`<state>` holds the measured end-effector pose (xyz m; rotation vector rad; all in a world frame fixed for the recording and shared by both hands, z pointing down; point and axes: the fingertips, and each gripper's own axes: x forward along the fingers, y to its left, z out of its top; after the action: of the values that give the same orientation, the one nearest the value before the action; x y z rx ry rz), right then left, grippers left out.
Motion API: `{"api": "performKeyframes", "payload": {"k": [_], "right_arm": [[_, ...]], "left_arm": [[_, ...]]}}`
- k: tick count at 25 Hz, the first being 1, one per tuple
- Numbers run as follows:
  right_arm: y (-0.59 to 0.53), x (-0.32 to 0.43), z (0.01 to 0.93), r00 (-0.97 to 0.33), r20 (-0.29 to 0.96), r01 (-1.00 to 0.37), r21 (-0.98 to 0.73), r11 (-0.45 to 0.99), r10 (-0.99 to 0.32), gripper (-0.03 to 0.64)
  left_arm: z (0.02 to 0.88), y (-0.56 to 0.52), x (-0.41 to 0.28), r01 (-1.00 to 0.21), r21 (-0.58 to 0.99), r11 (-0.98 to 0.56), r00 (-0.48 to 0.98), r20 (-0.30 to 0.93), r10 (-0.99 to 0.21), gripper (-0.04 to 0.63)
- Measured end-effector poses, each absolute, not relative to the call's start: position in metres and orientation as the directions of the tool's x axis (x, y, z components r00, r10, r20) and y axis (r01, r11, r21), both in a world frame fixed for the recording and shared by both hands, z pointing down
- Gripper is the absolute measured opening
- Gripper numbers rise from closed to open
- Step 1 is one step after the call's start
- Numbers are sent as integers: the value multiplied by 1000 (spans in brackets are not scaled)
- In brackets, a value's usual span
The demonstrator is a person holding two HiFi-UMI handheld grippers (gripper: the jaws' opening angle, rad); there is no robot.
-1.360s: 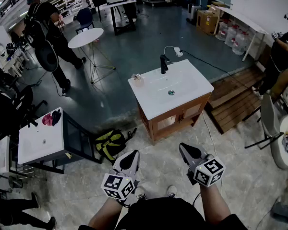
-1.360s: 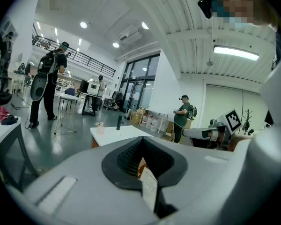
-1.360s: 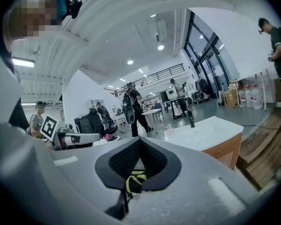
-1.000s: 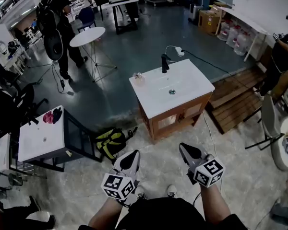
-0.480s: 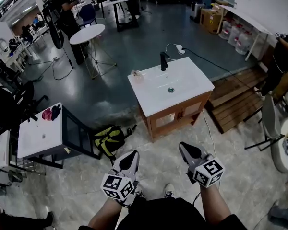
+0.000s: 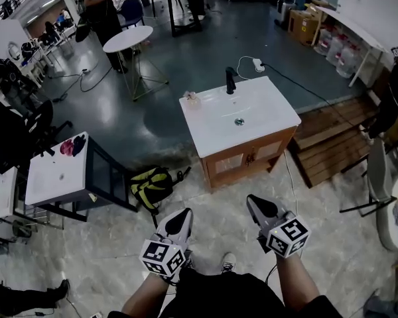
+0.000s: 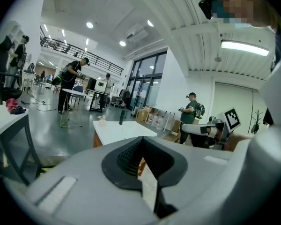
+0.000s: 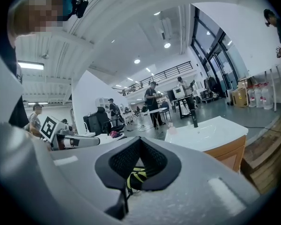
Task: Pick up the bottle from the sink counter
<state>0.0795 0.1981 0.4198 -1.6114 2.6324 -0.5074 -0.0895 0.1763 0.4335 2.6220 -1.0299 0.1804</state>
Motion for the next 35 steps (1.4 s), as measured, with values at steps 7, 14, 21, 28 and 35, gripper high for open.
{"api": "performKeyframes", "payload": {"k": [7,14,21,28,35], "right_arm": [[196,97,420,-511,153,-841,-296,454,-846,2],[192,112,424,-521,138,-825,-333,456,-842,2],[183,124,427,-500,129,-829,-357,431,-856,2],[164,129,427,-463,148,-849,-357,390,-874,2],[127,117,432,-437,157,-862,-354,363,-886,2]], "left_arm": [[429,181,-71,-711,231,-664,703,244,-668,3],[428,179,-61,-724,217,-655,689,251,-679,3],[428,165,-53,-716,218,-663,698,248,-672,3],[431,137,-50,-695,230,-681,719,238,-653,3],[433,94,-62,-676,247,-695,737,231,-635,3]]}}
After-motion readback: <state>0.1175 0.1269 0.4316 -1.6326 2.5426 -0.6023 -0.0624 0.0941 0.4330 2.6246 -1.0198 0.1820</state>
